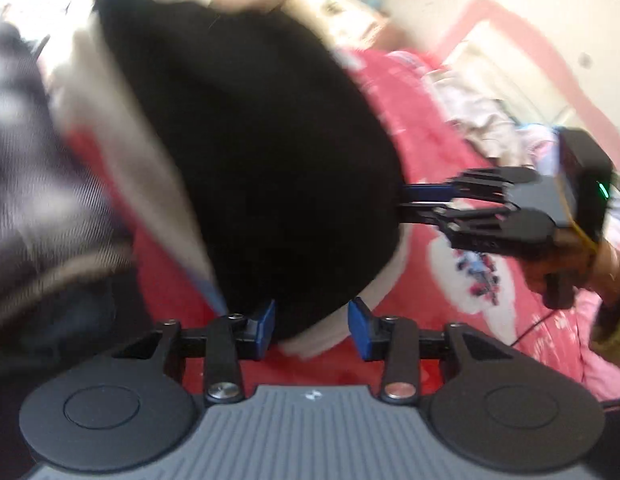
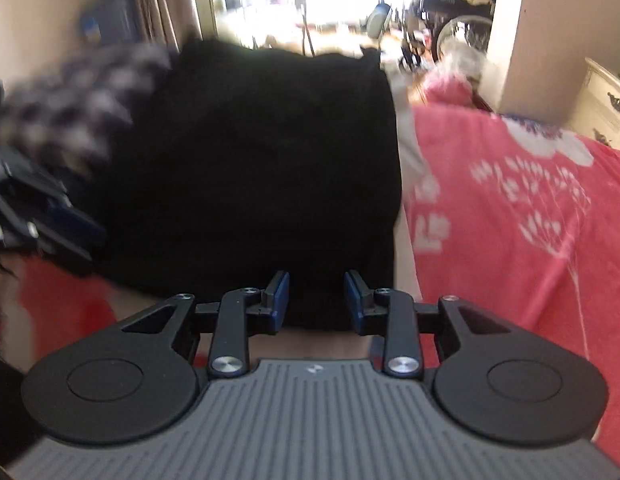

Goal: Fold clothes
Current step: 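Carry the black bundle with both tools toward the clothes stack, then lower the black bundle onto the white folded clothes and open both tools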

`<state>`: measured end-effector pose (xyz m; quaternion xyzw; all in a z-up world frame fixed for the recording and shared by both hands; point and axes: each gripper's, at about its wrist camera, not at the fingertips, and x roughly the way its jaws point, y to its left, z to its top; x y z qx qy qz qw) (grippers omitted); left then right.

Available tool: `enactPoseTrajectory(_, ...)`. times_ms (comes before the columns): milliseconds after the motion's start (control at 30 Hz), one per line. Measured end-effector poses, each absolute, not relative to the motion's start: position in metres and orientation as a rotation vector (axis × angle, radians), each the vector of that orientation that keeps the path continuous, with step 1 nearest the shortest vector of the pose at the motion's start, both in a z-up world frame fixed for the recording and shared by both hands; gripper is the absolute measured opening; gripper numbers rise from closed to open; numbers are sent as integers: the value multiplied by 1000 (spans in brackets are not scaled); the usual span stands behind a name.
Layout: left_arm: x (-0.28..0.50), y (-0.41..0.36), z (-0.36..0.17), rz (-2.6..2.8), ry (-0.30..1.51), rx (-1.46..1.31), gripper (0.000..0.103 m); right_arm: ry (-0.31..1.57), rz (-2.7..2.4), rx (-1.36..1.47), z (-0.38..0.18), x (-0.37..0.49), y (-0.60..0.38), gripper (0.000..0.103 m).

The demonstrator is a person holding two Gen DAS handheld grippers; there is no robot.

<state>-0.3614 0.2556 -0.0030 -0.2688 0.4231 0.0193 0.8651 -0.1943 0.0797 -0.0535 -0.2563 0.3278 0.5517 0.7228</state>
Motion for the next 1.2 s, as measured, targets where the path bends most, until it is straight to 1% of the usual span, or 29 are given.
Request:
enactPoseTrajectory(33, -362, 259, -7, 51, 898, -594, 36, 706, 1199, -624, -58, -198, 79, 28)
enactPoseTrajectory(100, -368, 263, 6, 40, 851, -593, 37, 659, 1200, -658, -51, -201, 74, 28)
enactPoseTrajectory(167, -370, 267, 23, 20, 803, -576, 42, 618, 1226, -631, -35, -201, 68, 28)
enactPoseTrajectory(300, -359, 274, 43, 32, 713, -566, 44, 551, 1286, -540, -12, -204, 74, 28)
enactPoseTrajectory(400, -346, 283, 41, 172, 697, -541, 44, 612, 1293, -493, -26, -201, 94, 28)
enactPoseTrajectory(433, -343, 289, 37, 242, 708, -538, 39, 649, 1278, -485, -36, -197, 100, 28)
enactPoseTrajectory(467, -340, 293, 35, 291, 718, -559, 37, 681, 1259, -468, -44, -192, 102, 27)
enactPoseTrajectory(533, -341, 303, 40, 314, 681, -622, 38, 728, 1236, -414, -51, -185, 100, 26)
enactPoseTrajectory(633, -330, 302, 57, 345, 610, -549, 44, 724, 1223, -404, -43, -183, 95, 26)
enactPoseTrajectory(700, -314, 304, 61, 381, 611, -516, 44, 708, 1218, -428, -41, -183, 93, 26)
enactPoseTrajectory(833, -287, 326, 56, 505, 605, -455, 41, 751, 1202, -383, -51, -178, 91, 25)
enactPoseTrajectory(933, -286, 351, 63, 582, 574, -515, 39, 755, 1200, -374, -54, -177, 92, 25)
enactPoseTrajectory(1000, -290, 359, 73, 593, 540, -559, 39, 738, 1198, -381, -50, -177, 91, 25)
enactPoseTrajectory(1067, -290, 353, 86, 582, 518, -547, 43, 686, 1197, -368, -36, -177, 87, 26)
enactPoseTrajectory(1200, -272, 335, 103, 486, 491, -528, 48, 567, 1249, -296, -7, -169, 99, 26)
